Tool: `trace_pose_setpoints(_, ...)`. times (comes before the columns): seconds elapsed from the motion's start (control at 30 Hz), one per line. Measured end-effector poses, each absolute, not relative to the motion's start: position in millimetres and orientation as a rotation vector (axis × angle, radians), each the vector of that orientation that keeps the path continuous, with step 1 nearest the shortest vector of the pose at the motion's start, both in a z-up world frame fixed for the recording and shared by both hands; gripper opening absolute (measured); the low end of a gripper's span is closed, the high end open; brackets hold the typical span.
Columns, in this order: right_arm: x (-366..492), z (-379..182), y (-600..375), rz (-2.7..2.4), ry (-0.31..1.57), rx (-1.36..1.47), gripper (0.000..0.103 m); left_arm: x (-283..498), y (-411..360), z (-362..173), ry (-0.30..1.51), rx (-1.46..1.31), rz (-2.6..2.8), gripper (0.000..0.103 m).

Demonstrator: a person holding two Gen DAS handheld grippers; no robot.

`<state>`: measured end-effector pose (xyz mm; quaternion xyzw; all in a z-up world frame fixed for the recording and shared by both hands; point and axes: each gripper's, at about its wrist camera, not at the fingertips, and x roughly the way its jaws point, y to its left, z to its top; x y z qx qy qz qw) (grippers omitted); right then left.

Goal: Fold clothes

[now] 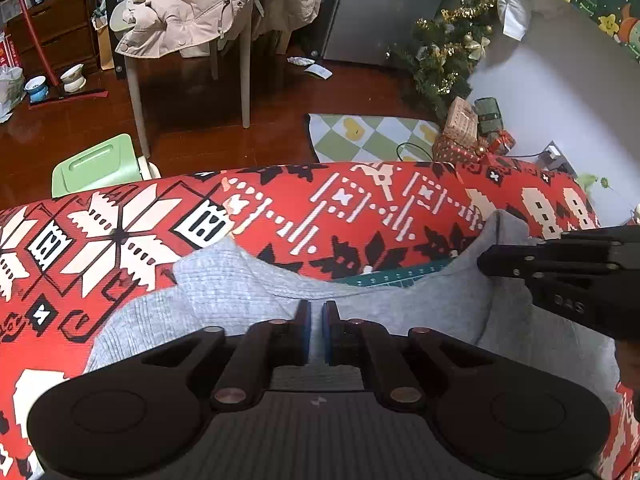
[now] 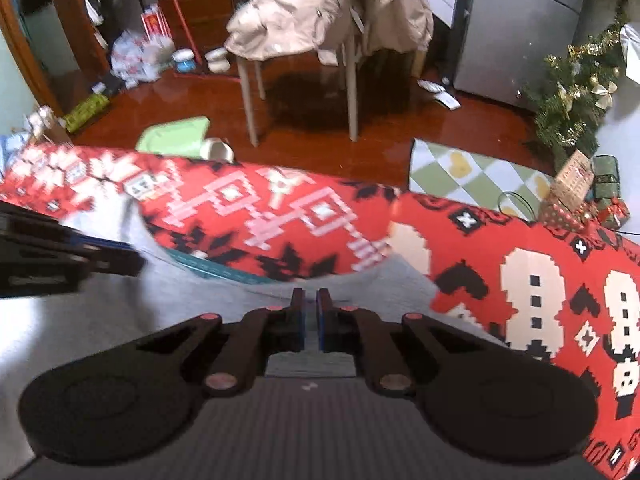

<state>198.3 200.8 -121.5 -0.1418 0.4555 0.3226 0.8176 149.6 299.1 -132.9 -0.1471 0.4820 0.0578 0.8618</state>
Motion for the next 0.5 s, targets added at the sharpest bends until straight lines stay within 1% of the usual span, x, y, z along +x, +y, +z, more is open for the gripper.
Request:
trace_pose_setpoints(0.1,210.5,-127.5,200.7,0.684,0.98,-0.3,0.005,156.3,299.0,-132.8,1.009,-0.278,0.116,0.006)
trace_pose_setpoints(0.17,214.5,-123.3,202.1,0.665,0.962,-0.314,0.007,159.6,300.5,-131.7,1.011,-0.274,0.116,0.006)
trace_pose_setpoints(0.37,215.5,-103.9,180.9,0.624,0.946,-0.251,0.007,155.3,308.8,-116.1,0.972,-0.273,0.141,0.006)
trace_pose_setpoints(0.5,213.3,-110.9,169.2,0.6,0.967,-0.27,0.006,146.9,318.3,-114.2,0.976,-0.274,0.175,0.006)
